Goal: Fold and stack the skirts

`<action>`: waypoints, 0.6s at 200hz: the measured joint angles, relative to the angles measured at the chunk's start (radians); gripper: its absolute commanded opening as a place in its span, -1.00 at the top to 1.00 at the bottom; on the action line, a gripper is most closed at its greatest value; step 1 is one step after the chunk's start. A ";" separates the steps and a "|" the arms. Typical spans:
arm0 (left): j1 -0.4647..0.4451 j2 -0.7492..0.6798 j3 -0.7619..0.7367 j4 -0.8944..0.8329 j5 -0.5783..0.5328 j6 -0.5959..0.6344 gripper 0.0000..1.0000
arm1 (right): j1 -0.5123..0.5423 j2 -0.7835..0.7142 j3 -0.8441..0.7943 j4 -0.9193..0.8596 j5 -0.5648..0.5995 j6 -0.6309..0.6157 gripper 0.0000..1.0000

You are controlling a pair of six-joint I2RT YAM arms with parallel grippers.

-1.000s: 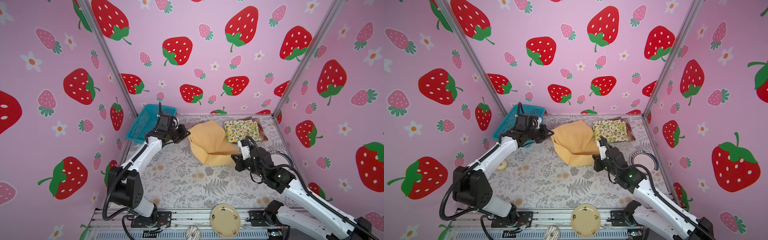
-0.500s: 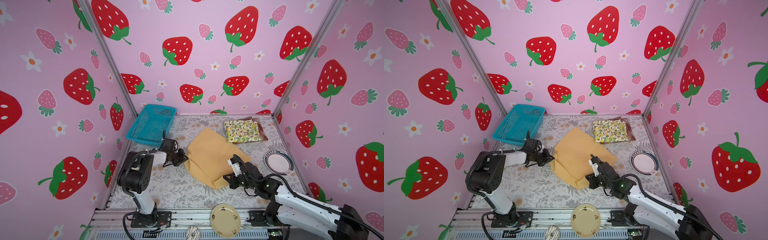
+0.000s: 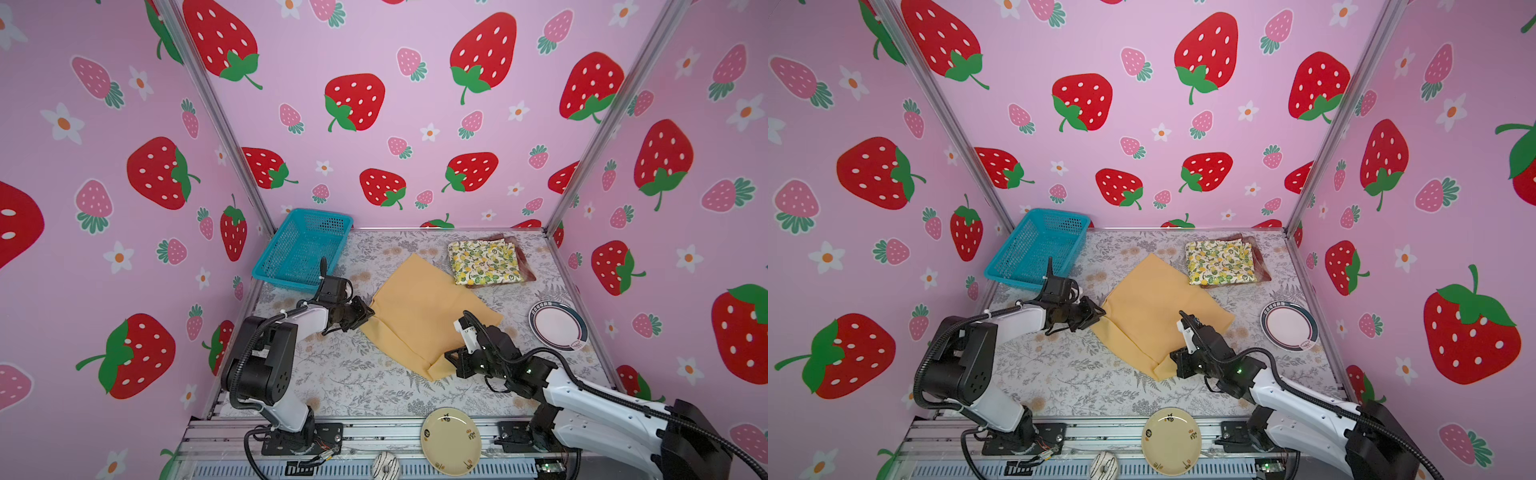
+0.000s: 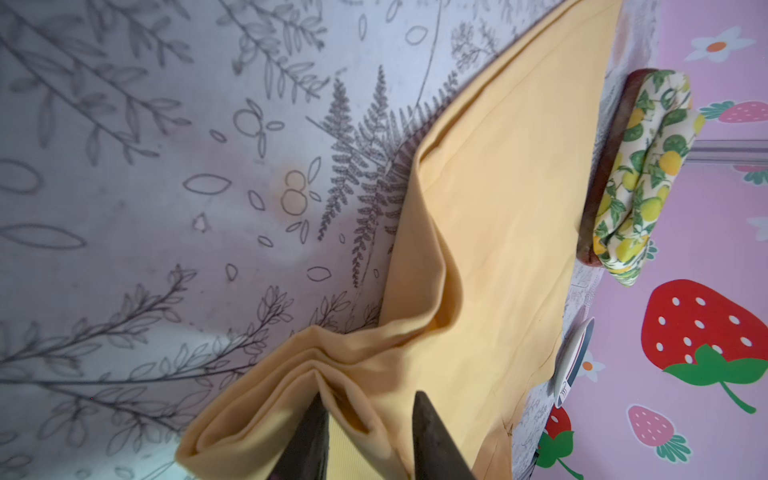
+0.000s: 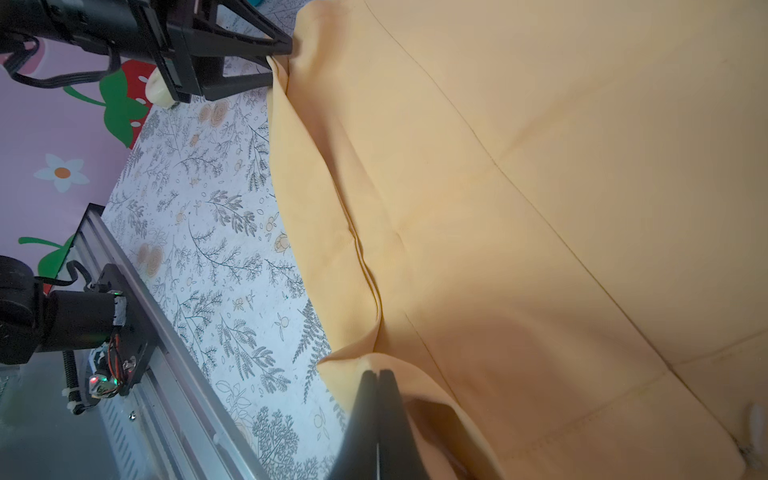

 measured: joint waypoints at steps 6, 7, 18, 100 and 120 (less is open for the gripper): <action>0.000 0.000 0.000 -0.002 0.000 0.001 0.30 | 0.000 0.002 0.000 0.003 0.000 0.001 1.00; 0.000 0.001 0.000 -0.002 0.000 0.002 0.31 | 0.000 0.002 0.000 0.004 0.000 0.001 1.00; 0.000 0.009 0.000 -0.006 0.003 0.002 0.32 | 0.000 0.003 0.000 0.009 0.000 0.002 1.00; 0.000 0.027 -0.016 -0.003 0.010 -0.003 0.73 | 0.000 0.016 0.000 0.012 0.001 0.002 1.00; 0.000 0.011 -0.016 -0.005 0.007 -0.003 0.85 | 0.000 0.017 0.000 0.013 0.001 0.002 1.00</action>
